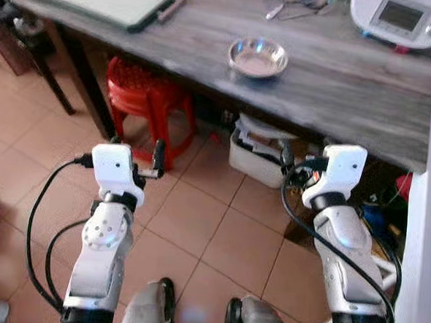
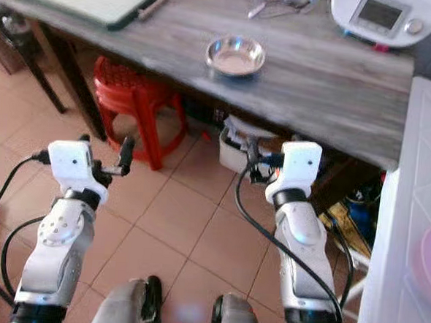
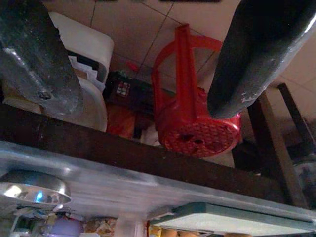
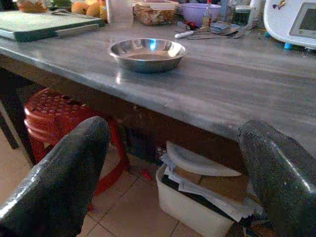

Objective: Setting the table

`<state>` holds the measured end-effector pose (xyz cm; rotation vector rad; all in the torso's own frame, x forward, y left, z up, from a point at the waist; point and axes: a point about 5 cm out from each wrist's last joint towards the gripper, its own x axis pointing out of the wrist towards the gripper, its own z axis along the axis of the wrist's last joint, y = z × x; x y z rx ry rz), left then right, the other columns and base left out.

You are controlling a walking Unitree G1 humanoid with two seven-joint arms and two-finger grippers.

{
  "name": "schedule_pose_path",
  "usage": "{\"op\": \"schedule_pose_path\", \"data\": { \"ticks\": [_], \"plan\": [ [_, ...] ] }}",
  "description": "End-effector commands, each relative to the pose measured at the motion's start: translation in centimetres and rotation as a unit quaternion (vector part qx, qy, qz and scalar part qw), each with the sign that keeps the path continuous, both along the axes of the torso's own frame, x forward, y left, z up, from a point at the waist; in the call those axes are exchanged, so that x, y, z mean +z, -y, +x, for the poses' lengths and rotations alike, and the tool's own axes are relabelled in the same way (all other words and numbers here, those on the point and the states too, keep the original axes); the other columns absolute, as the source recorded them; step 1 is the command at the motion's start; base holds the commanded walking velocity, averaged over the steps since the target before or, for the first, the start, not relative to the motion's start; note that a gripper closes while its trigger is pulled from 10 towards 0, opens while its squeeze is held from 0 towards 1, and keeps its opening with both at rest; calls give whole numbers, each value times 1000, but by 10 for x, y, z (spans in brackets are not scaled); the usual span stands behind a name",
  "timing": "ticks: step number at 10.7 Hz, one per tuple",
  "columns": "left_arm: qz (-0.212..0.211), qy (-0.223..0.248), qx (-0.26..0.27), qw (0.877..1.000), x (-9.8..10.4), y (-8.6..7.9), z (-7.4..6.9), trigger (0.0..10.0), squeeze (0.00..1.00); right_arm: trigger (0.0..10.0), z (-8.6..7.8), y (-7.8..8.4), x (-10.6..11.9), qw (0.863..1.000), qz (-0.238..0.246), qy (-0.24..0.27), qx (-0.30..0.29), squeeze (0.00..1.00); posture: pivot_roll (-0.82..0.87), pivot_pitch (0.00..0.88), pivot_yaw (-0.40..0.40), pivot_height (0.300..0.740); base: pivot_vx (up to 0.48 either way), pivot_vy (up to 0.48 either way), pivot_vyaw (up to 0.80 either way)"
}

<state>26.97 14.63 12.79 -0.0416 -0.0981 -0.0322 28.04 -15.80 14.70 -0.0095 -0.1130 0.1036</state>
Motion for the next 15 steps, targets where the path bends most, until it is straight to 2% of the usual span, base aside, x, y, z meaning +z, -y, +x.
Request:
{"op": "schedule_pose_path", "data": {
  "ticks": [1,2,4,8,10,13,15],
  "plan": [
    [3,-9,7,1000,-4,-3,-1,10000,0,10000,1,4,-5,1000,-16,-14,-22,0,-3,138,-1,740,-277,0,0],
    [4,-10,7,1000,-5,-3,-2,10000,0,10000,2,5,-9,998,-48,-19,-43,0,-3,140,-2,740,-281,0,0],
    [5,-10,7,1000,-5,-3,-2,10000,0,10000,3,5,-13,997,-15,-39,-57,0,-6,142,-3,740,-274,0,0],
    [4,-10,4,1000,-5,-1,-2,10000,0,10000,1,3,-10,999,-2,-30,-39,0,-5,149,-3,740,-129,0,0],
    [-4,-6,-6,1000,-4,-1,-4,10000,0,10000,2,1,-10,999,7,-36,-35,0,-3,152,-6,740,0,0,-800],
    [-13,-2,-25,1000,-2,1,-6,10000,0,10000,4,-2,-1,1000,-13,-8,-15,0,-4,152,-8,740,0,0,-700],
    [-20,-1,-39,999,-1,2,-9,10000,0,10000,6,-4,7,999,-32,14,-6,0,0,158,-12,740,0,0,0]
  ]
}}
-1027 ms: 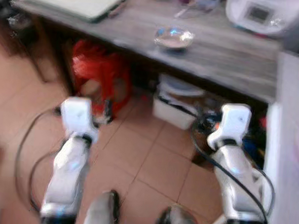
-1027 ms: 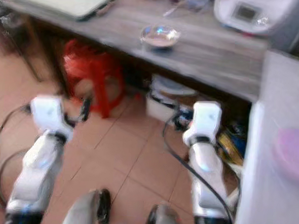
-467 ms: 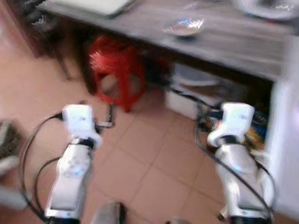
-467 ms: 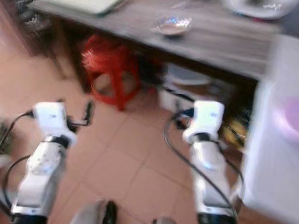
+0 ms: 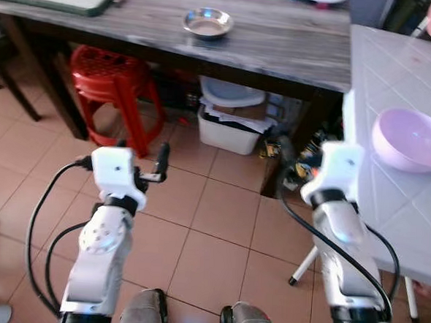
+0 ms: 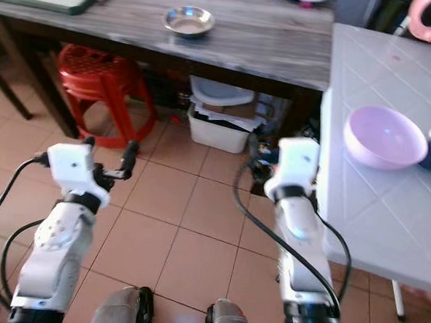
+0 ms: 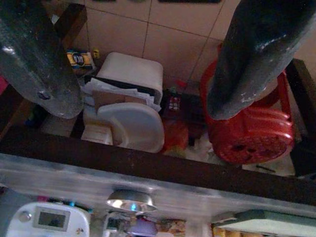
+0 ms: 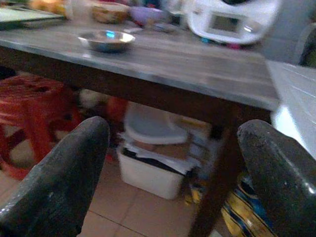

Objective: Setting the table

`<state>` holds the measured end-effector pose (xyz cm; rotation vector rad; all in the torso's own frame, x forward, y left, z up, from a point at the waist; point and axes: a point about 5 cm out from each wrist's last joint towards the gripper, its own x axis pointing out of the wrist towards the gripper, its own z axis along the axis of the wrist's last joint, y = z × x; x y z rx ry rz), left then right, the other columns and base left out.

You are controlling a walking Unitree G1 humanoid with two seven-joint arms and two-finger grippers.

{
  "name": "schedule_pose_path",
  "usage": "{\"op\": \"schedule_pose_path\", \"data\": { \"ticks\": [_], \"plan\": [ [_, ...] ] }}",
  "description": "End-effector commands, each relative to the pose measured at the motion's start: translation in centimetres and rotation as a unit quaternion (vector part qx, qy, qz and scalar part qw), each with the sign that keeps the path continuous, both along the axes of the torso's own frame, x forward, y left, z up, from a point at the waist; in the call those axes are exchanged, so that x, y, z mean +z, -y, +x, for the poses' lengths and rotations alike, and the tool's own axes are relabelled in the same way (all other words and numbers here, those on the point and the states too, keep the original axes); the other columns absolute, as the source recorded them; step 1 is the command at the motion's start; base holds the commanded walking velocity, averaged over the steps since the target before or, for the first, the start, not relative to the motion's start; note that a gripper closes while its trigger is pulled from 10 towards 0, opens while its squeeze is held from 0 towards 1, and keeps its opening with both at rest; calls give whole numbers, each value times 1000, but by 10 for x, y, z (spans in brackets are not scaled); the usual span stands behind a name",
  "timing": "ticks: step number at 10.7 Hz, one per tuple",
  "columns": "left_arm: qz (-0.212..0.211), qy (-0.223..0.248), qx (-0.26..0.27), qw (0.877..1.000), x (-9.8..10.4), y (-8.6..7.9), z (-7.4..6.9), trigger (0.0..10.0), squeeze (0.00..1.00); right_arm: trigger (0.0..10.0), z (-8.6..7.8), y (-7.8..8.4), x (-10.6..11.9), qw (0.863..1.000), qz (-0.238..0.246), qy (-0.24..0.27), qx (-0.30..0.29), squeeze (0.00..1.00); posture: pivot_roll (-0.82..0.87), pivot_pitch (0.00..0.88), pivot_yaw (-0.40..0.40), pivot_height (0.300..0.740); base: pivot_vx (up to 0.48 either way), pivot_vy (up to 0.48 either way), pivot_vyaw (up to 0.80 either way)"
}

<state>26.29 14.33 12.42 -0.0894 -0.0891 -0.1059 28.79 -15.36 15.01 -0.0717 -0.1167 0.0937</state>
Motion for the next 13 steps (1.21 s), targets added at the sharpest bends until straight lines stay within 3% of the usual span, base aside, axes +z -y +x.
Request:
{"op": "schedule_pose_path", "data": {
  "ticks": [1,3,13],
  "plan": [
    [0,3,-3,1000,2,-1,-2,10000,0,10000,-1,0,3,1000,2,5,2,0,0,158,-12,740,0,0,-800],
    [-2,1,-6,1000,2,-1,-4,10000,0,10000,0,0,3,1000,-2,9,5,0,0,163,-11,740,0,-270,-697],
    [-1,-4,-12,1000,2,0,-7,10000,0,10000,3,-4,6,1000,13,13,6,0,4,195,-6,740,0,-371,0]
  ]
}}
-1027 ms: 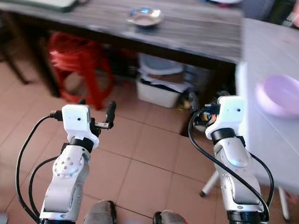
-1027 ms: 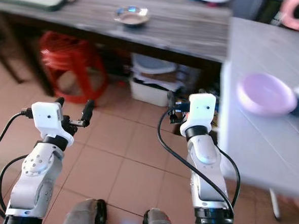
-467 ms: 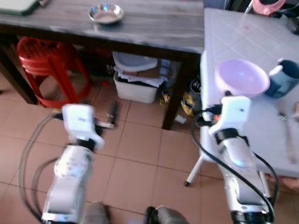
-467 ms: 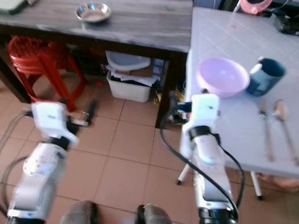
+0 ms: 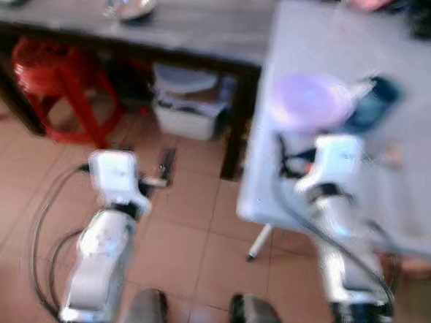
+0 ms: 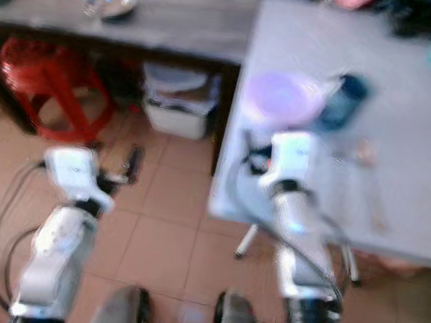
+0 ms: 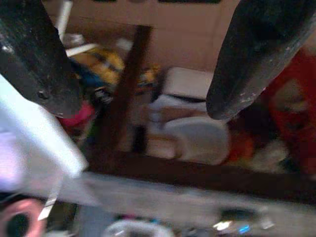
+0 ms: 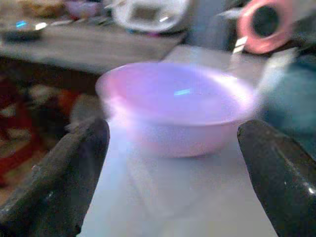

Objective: Setting the table

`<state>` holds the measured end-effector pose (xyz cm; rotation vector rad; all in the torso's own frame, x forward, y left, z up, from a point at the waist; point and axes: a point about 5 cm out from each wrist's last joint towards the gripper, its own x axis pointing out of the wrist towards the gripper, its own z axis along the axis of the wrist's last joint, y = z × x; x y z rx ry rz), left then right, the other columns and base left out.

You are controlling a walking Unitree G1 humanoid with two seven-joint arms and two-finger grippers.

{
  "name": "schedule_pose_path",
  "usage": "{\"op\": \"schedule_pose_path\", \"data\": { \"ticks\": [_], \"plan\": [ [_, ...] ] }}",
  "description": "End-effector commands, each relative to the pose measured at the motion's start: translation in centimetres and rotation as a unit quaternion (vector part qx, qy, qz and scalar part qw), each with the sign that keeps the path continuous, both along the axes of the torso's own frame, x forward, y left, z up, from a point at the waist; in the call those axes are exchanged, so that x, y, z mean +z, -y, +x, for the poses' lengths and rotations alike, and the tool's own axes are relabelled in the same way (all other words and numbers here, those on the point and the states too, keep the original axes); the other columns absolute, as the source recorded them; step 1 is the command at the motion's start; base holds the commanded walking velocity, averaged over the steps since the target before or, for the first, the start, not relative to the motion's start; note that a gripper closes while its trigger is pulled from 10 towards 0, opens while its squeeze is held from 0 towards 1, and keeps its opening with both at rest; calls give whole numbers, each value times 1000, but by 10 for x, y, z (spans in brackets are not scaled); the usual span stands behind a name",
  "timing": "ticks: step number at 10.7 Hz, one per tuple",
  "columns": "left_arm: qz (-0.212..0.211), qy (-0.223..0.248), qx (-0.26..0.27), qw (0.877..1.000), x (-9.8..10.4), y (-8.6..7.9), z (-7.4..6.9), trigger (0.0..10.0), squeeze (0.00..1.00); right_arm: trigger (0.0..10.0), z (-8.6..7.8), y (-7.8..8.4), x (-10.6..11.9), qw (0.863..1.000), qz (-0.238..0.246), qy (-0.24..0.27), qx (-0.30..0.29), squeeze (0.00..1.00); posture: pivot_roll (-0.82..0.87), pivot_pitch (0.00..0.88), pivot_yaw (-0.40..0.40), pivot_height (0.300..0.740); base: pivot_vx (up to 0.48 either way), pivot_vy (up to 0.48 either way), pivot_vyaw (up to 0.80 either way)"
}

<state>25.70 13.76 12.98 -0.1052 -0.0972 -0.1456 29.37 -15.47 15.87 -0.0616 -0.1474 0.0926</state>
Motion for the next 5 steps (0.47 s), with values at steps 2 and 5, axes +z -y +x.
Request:
{"op": "schedule_pose_path", "data": {
  "ticks": [2,5],
  "plan": [
    [8,-10,7,1000,-2,-6,-1,10000,0,10000,1,-5,1,1000,11,4,4,0,2,205,0,740,0,-186,-400],
    [9,-13,9,1000,-2,-5,-4,10000,0,10000,3,-11,1,1000,22,-3,12,0,9,226,5,740,0,0,0]
  ]
}}
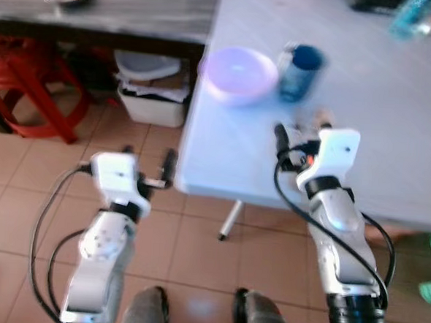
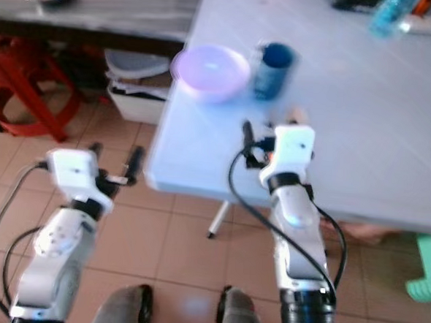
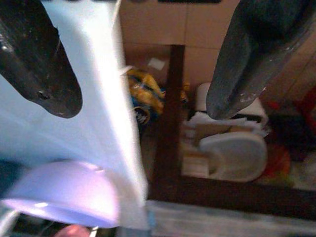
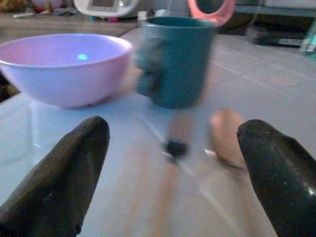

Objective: Setting the table

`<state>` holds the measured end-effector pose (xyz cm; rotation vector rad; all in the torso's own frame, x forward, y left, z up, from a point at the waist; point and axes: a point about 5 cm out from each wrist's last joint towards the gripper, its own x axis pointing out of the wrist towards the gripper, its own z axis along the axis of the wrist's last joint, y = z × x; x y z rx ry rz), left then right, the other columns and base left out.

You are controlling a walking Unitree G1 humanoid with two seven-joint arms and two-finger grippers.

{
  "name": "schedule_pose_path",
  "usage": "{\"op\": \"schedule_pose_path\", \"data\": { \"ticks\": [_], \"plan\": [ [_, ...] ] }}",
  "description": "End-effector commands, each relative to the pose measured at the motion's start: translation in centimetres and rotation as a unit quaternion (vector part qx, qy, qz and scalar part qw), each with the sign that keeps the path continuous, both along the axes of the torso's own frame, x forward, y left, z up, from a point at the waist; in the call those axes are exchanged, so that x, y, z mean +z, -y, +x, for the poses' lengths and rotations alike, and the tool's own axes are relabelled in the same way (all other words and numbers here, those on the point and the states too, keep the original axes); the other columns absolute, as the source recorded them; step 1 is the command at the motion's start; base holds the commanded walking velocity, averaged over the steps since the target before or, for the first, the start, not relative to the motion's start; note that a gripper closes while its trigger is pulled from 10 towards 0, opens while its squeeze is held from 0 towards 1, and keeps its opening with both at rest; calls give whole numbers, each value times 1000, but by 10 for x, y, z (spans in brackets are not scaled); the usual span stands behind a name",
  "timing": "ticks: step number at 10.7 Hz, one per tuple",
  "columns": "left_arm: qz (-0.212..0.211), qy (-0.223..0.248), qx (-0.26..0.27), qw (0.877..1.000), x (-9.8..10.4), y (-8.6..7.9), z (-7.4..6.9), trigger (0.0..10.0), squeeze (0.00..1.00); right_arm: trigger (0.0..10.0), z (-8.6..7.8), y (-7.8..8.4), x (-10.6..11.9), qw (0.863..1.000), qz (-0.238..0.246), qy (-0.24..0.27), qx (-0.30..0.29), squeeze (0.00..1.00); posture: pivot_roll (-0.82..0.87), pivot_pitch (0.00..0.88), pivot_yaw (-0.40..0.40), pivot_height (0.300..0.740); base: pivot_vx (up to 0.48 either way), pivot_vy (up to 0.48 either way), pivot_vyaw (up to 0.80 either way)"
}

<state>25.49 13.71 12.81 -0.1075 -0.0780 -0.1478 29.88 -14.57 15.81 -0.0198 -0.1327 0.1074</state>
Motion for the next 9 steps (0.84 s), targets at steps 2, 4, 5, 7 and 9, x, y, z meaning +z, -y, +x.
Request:
{"op": "schedule_pose_path", "data": {
  "ticks": [2,4,5,7,9],
  "plan": [
    [13,-6,8,1000,0,-7,-4,10000,0,10000,10,7,-2,999,13,-25,-15,0,22,249,12,740,0,0,0],
    [18,-12,1,1000,-1,-5,-7,10000,0,10000,21,11,-1,998,32,-40,-22,0,27,263,21,740,0,0,0],
    [19,-13,-2,1000,0,-5,-8,10000,0,10000,25,7,2,998,39,-43,-17,0,30,269,24,740,0,0,0],
    [20,-15,-5,1000,1,-4,-9,10000,0,10000,33,-3,11,998,46,-45,-2,0,33,277,23,740,0,0,0],
    [20,-16,-6,1000,1,-3,-10,10000,0,10000,35,-5,8,997,44,-68,-11,0,33,281,19,740,0,0,0]
  ]
}}
